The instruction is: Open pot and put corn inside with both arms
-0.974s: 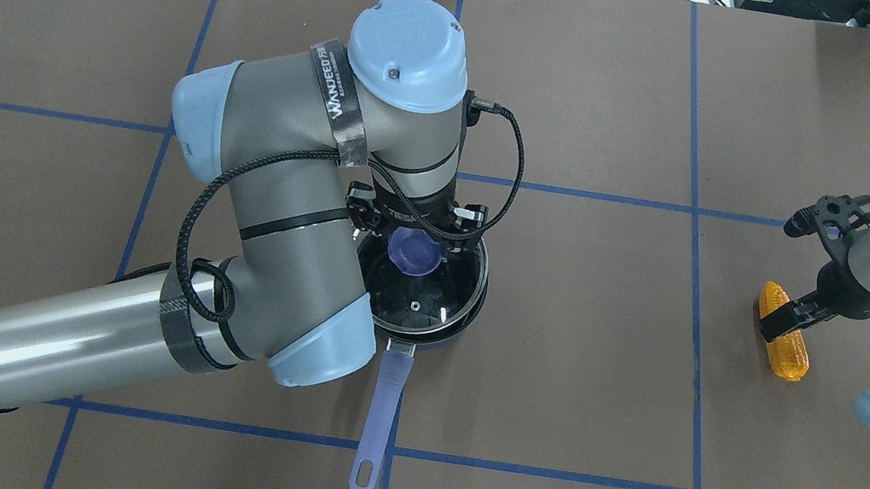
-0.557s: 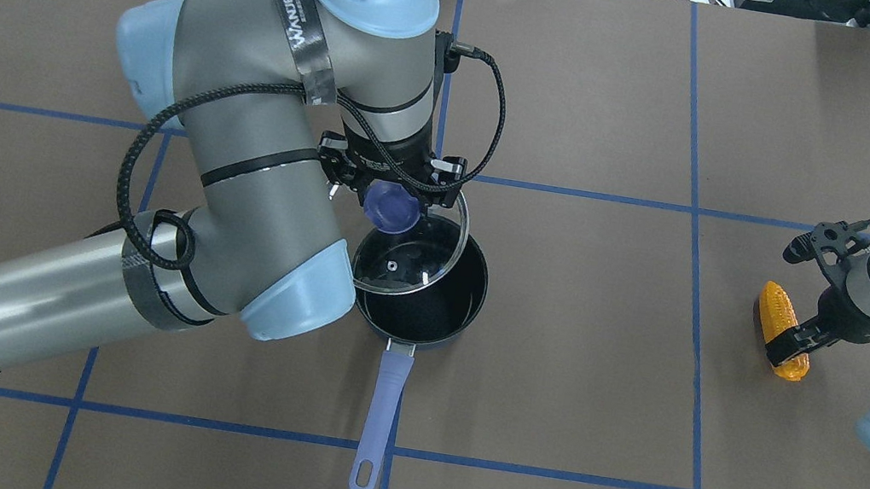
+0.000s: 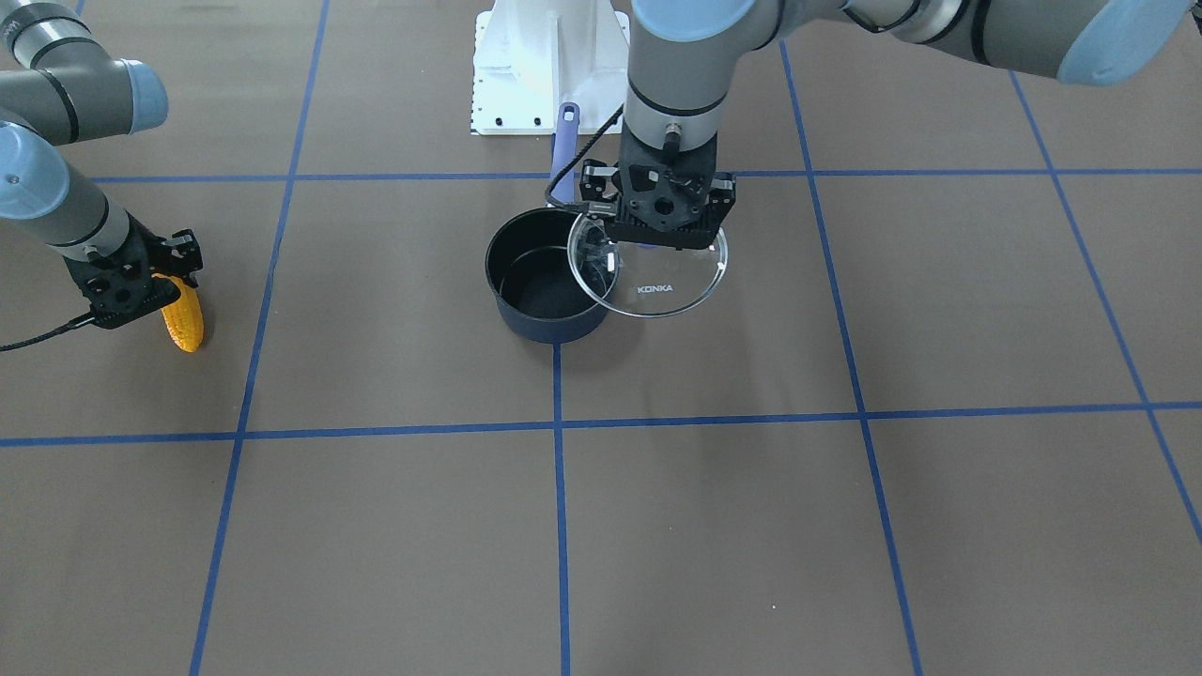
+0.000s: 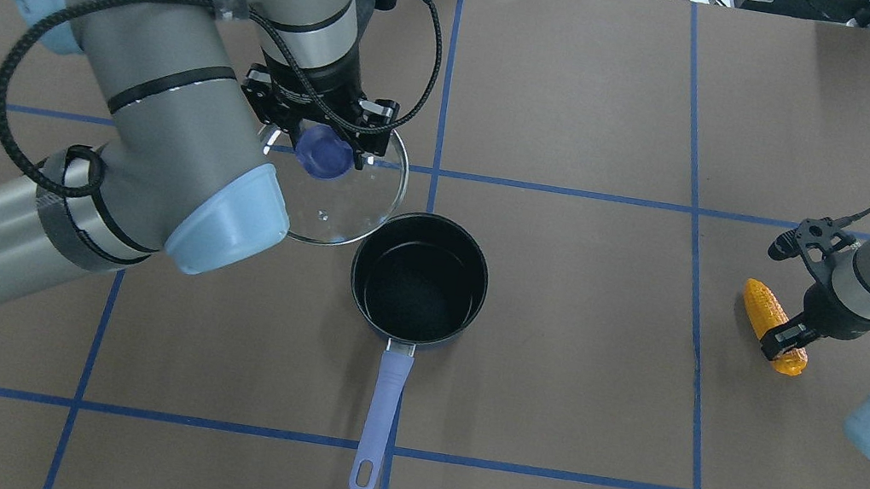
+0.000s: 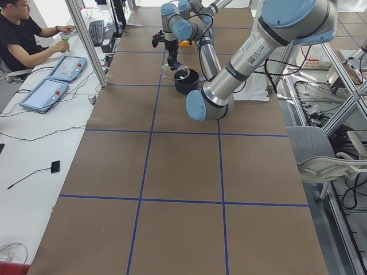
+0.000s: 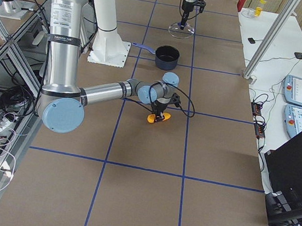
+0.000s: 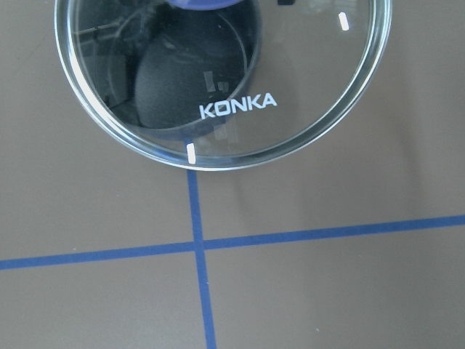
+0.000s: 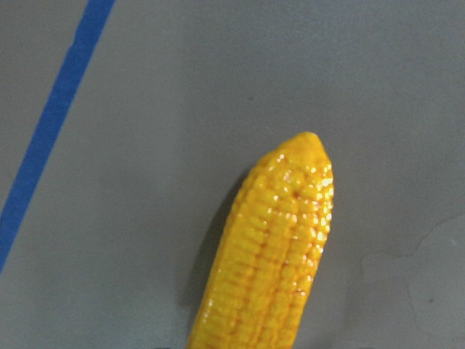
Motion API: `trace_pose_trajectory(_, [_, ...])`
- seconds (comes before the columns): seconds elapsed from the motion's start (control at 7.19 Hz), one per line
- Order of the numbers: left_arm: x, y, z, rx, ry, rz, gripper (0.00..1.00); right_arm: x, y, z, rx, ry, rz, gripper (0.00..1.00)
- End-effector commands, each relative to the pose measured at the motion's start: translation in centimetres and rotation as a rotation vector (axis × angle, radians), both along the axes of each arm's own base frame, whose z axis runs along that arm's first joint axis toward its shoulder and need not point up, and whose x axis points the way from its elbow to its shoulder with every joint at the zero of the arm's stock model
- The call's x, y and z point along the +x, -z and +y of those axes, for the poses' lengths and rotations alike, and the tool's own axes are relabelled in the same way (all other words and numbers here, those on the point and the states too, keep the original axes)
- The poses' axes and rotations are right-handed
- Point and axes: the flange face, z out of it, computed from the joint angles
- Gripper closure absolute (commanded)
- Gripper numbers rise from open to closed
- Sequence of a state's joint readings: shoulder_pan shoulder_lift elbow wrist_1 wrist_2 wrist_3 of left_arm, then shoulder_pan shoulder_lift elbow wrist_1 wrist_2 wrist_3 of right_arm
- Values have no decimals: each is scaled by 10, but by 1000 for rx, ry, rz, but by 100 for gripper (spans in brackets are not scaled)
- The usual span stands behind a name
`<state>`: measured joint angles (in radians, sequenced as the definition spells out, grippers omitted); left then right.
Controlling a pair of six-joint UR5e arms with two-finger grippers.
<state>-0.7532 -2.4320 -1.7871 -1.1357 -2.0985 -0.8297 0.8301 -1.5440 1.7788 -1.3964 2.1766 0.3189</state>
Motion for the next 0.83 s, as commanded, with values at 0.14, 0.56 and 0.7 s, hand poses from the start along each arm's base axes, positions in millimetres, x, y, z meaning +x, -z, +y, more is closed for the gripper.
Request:
trace_pose_trajectory(0.14, [-51, -61, -14, 56, -54, -29, 42, -13, 77, -37, 29, -25, -50, 75])
trace_pose_trajectory(0.56, [-71, -114, -17, 116, -132, -61, 42, -23, 198, -39, 14, -1, -122, 75])
trace_pose_trajectory(0.7, [-73, -137, -17, 125, -139, -59, 42, -33, 223, -38, -43, -39, -165, 75])
